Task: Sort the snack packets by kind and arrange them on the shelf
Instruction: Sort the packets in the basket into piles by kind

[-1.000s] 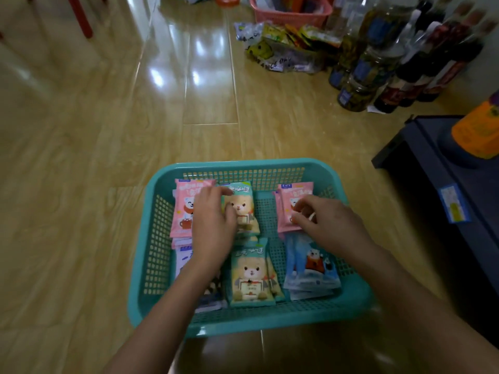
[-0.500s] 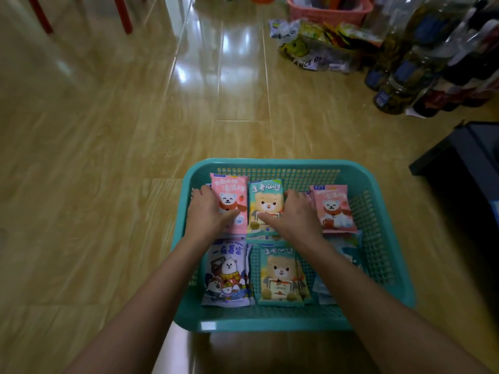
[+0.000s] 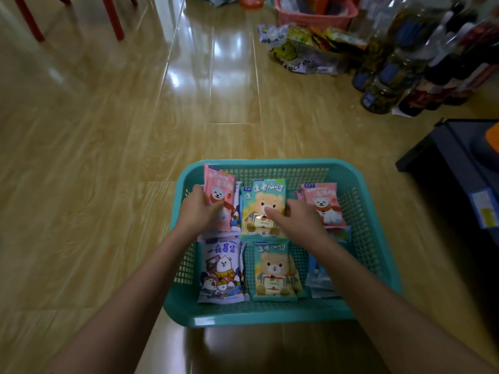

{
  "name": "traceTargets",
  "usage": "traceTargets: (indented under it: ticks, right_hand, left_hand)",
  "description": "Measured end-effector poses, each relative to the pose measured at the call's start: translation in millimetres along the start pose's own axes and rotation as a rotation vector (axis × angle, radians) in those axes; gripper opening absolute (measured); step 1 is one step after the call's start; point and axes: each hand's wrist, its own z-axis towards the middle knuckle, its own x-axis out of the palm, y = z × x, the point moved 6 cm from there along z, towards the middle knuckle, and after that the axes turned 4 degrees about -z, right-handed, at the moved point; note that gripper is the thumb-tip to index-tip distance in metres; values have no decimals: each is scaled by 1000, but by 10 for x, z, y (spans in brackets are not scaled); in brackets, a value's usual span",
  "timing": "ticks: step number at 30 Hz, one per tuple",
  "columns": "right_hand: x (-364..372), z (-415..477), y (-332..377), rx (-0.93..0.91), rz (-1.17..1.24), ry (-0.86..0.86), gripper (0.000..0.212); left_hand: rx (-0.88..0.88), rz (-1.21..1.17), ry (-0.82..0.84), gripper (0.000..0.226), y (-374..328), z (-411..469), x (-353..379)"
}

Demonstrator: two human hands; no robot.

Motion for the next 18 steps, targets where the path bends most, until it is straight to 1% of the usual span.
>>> traceTargets:
  ticks: [2, 4, 5, 7, 11, 14, 18]
  right_hand:
    - [-66, -225, -46, -38, 140, 60, 27]
    - [-8, -465, -149, -31, 260, 186, 17]
    - [46, -562, -229, -12, 261, 230, 19]
    - [170, -697, -369, 33, 160, 299, 29]
    - [423, -801, -520, 119, 32, 431, 32]
    - [472, -694, -571, 146, -64, 437, 36]
    - [488, -561, -548, 111, -295, 414, 48]
  left_hand:
    - [-9, -109, 27, 25, 35, -59, -33]
    - [-35, -295, 73, 25, 63, -157, -47]
    - [-53, -388, 92, 25, 77, -211, -45]
    - [-70, -522, 127, 22, 101, -316, -20]
    - [-93, -645, 178, 18, 124, -480, 58]
    - [-88, -672, 207, 18, 116, -531, 89]
    - [-79, -693, 188, 15, 101, -529, 76]
